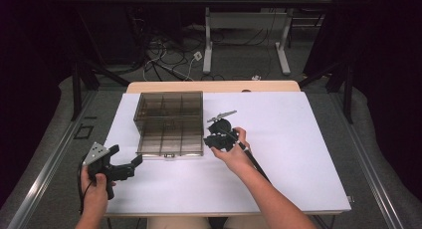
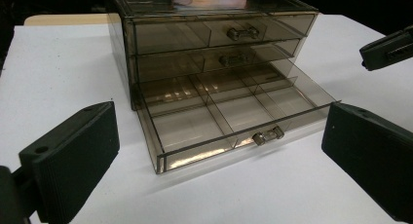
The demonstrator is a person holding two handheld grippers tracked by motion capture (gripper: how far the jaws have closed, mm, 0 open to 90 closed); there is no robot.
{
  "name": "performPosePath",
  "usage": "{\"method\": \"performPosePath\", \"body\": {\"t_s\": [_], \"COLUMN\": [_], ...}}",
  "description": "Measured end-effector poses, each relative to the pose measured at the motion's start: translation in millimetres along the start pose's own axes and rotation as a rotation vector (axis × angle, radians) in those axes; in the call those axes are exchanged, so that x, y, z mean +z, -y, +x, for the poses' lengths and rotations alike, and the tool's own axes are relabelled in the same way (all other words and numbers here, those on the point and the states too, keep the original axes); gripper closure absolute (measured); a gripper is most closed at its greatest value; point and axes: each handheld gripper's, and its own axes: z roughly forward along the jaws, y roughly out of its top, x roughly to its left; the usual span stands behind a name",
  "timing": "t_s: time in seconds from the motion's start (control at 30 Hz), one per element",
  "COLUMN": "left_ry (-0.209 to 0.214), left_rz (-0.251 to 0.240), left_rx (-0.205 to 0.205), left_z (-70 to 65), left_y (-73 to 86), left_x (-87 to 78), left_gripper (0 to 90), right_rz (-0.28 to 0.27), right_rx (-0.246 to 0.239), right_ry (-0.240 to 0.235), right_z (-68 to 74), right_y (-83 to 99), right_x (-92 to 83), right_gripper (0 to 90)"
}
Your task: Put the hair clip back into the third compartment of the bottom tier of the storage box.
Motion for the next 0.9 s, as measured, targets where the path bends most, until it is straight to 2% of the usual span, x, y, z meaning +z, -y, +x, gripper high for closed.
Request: {"method": "performPosePath", "body": {"t_s": [0.13, 0.2, 0.23, 0.33, 0.37, 0.4, 0.53, 0.67, 0.73, 0.77, 0.9], "left_ry": [0.000, -0.003, -0.004, -0.004, -0.004, -0.004, -0.003, -0.004, -0.004, -0.004, -0.002], "left_rz": [0.003, 0.002, 0.003, 0.005, 0.005, 0.000, 0.005, 0.003, 0.002, 0.003, 0.006], "left_rx": [0.002, 0.002, 0.005, 0.005, 0.007, 0.002, 0.003, 0.000, -0.001, -0.001, 0.004], "left_z": [0.7, 1.1, 1.4, 1.4, 1.4, 0.9, 1.2, 1.3, 1.4, 1.3, 1.0], "left_y": [0.2, 0.2, 0.1, 0.1, 0.1, 0.1, 0.5, 0.7, 0.7, 0.8, 0.6], "left_x": [0.0, -0.2, -0.3, -0.2, -0.1, 0.1, -0.1, -1.3, -1.7, -1.4, -0.4], "left_gripper": [0.2, 0.2, 0.2, 0.2, 0.2, 0.2, 0.2, 0.2, 0.2, 0.2, 0.2], "right_rz": [-0.011, 0.007, -0.012, -0.023, -0.023, 0.002, -0.033, -0.028, -0.052, -0.042, -0.069], "right_rx": [-0.011, -0.017, -0.024, -0.020, -0.020, -0.026, -0.034, -0.042, -0.046, -0.056, -0.068], "right_ry": [-0.007, -0.011, -0.011, -0.020, -0.021, -0.019, -0.029, -0.027, -0.025, -0.019, -0.025], "right_z": [4.2, 6.0, 6.4, 8.2, 8.2, 8.3, 8.9, 9.2, 9.5, 9.6, 11.3], "right_y": [-2.3, -3.5, -3.1, -3.5, -3.7, -4.4, -2.8, -3.9, -3.5, -4.0, -4.0], "right_x": [3.1, 3.4, 5.4, 7.0, 7.1, 5.6, 7.8, 7.0, 8.5, 7.9, 10.4], "right_gripper": [80.2, 80.3, 80.2, 80.2, 80.2, 80.2, 80.2, 80.2, 80.2, 80.2, 80.2]}}
